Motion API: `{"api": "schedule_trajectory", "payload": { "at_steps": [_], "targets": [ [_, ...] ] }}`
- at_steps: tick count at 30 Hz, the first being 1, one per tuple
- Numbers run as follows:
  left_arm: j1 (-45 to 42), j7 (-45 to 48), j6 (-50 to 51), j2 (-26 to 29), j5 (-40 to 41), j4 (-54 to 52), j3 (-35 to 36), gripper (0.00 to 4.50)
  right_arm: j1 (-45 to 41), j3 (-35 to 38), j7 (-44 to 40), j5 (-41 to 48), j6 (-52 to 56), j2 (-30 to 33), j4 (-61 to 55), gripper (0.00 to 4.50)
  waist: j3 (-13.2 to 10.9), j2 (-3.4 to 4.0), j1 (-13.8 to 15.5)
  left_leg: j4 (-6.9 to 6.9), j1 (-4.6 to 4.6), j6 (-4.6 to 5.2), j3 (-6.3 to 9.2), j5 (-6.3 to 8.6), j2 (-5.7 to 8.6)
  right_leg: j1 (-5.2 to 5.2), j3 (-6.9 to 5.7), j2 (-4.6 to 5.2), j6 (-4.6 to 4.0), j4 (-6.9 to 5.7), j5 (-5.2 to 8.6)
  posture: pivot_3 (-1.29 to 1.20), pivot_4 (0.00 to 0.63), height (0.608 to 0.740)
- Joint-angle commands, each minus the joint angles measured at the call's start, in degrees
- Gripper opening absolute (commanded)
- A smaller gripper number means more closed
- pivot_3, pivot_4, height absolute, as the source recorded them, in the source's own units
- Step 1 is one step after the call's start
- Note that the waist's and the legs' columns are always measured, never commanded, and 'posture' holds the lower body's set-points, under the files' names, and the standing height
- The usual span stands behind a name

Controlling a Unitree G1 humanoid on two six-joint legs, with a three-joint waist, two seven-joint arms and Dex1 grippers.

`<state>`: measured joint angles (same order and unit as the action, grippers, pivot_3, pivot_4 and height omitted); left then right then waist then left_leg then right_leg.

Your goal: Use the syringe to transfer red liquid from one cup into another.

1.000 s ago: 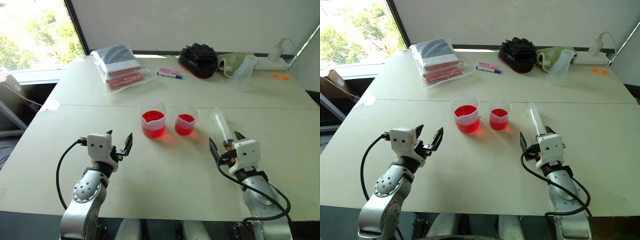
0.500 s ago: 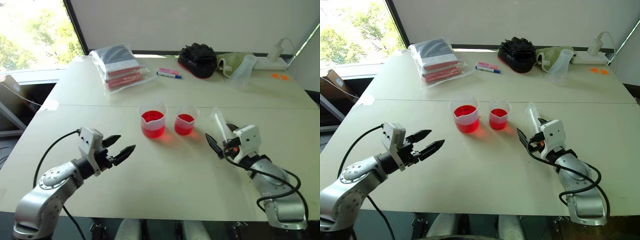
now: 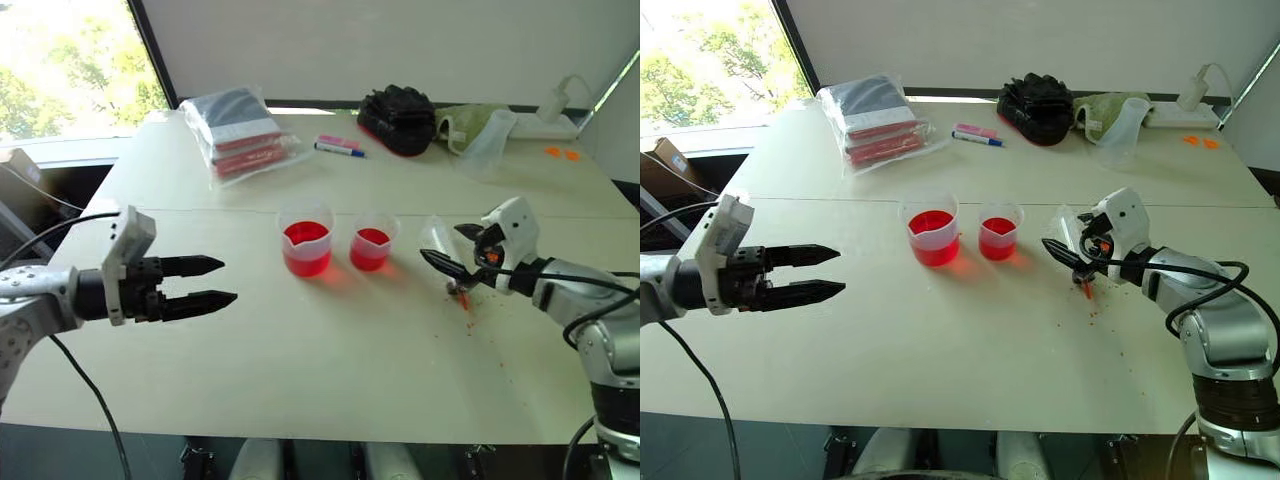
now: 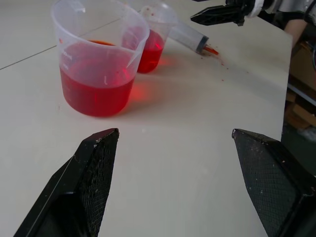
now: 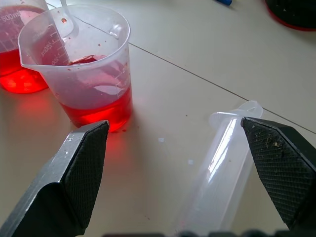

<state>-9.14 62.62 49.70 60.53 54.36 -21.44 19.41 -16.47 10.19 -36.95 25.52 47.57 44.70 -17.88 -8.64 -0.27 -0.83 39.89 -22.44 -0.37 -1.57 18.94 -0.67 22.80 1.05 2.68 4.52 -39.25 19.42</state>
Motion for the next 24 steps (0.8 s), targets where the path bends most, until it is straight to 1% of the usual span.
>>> {"api": "schedule_trajectory", "payload": {
  "at_steps": [1, 4, 6, 9, 13, 14, 16, 20, 24],
  "targets": [
    [-4.20, 5.32, -0.69, 3.93, -0.10, 1.90, -0.19, 3.86, -3.73, -0.97, -2.18, 0.01, 2.47, 3.63, 0.71, 4.47, -0.03, 0.01, -0.02, 0.00, -0.01, 0.00, 0.00, 0.00, 0.00, 0.01, 0.00, 0.00, 0.00, 0.01, 0.00, 0.00, 0.150, 0.711],
    [-11.53, 8.50, -1.50, 4.11, -1.39, 6.09, -4.78, 3.86, -8.38, -3.83, -3.49, -0.70, 4.29, 5.55, 3.88, 4.47, -0.03, 0.01, 0.06, 0.02, -0.01, 0.00, -0.02, 0.00, 0.01, 0.01, 0.01, 0.00, 0.00, 0.02, 0.00, 0.00, 0.150, 0.711],
    [-16.29, 10.22, -2.10, 3.26, -2.68, 8.80, -7.74, 3.86, -12.80, -5.49, -4.26, 0.33, 9.91, 6.67, 6.19, 4.47, -0.04, 0.03, -0.01, 0.03, -0.01, 0.00, -0.02, 0.00, 0.01, 0.01, 0.00, -0.01, 0.00, 0.00, 0.00, 0.00, 0.150, 0.711],
    [-21.92, 11.79, -2.61, 1.66, -4.31, 11.21, -11.26, 3.86, -20.22, -7.69, -3.64, 0.57, 17.52, 6.39, 11.03, 4.47, -0.05, 0.02, -0.02, 0.03, -0.10, 0.01, -0.03, 0.00, 0.02, 0.10, 0.00, -0.02, 0.00, 0.00, 0.00, 0.00, 0.150, 0.711],
    [-26.46, 14.29, -3.65, -0.45, -6.80, 12.30, -15.30, 3.86, -28.59, -12.35, -2.97, -0.99, 24.83, 5.82, 17.59, 4.47, -0.05, 0.02, -0.12, 0.09, -0.49, -0.03, -0.06, -0.02, 0.02, 0.52, 0.02, -0.03, 0.00, -0.07, 0.00, 0.00, 0.150, 0.711],
    [-27.51, 14.82, -3.93, -1.00, -7.37, 12.56, -16.18, 3.86, -30.47, -13.66, -2.88, -1.49, 26.16, 5.72, 19.19, 4.47, -0.05, 0.02, -0.11, 0.14, -0.63, -0.25, -0.06, -0.15, 0.02, 0.66, 0.02, -0.03, 0.01, -0.12, -0.01, 0.00, 0.150, 0.711],
    [-29.10, 15.92, -4.59, -1.83, -8.55, 12.87, -17.62, 3.86, -34.23, -18.32, -3.44, -2.85, 29.36, 6.47, 22.30, 4.47, -0.05, 0.02, -0.12, 0.23, -0.96, -0.33, -0.06, -0.21, 0.02, 0.99, 0.03, -0.04, 0.02, -0.21, -0.01, 0.00, 0.150, 0.711],
    [-31.33, 16.30, -5.93, -3.64, -10.84, 13.26, -19.31, 3.86, -39.46, -25.07, -4.89, -4.55, 32.49, 6.73, 25.87, 4.47, -0.05, 0.01, -0.15, 0.23, -1.12, -0.35, -0.13, -0.22, 0.03, 1.26, 0.08, -0.03, 0.01, -0.36, -0.01, 0.00, 0.150, 0.711],
    [-32.22, 16.34, -6.79, -4.69, -12.28, 13.25, -19.44, 3.86, -44.20, -27.95, -5.24, -5.75, 34.41, 4.59, 32.25, 4.47, -0.05, 0.01, -0.15, 0.24, -1.16, -0.35, -0.18, -0.22, 0.04, 1.33, 0.13, -0.02, 0.02, -0.41, -0.01, 0.00, 0.150, 0.711]
  ]
}}
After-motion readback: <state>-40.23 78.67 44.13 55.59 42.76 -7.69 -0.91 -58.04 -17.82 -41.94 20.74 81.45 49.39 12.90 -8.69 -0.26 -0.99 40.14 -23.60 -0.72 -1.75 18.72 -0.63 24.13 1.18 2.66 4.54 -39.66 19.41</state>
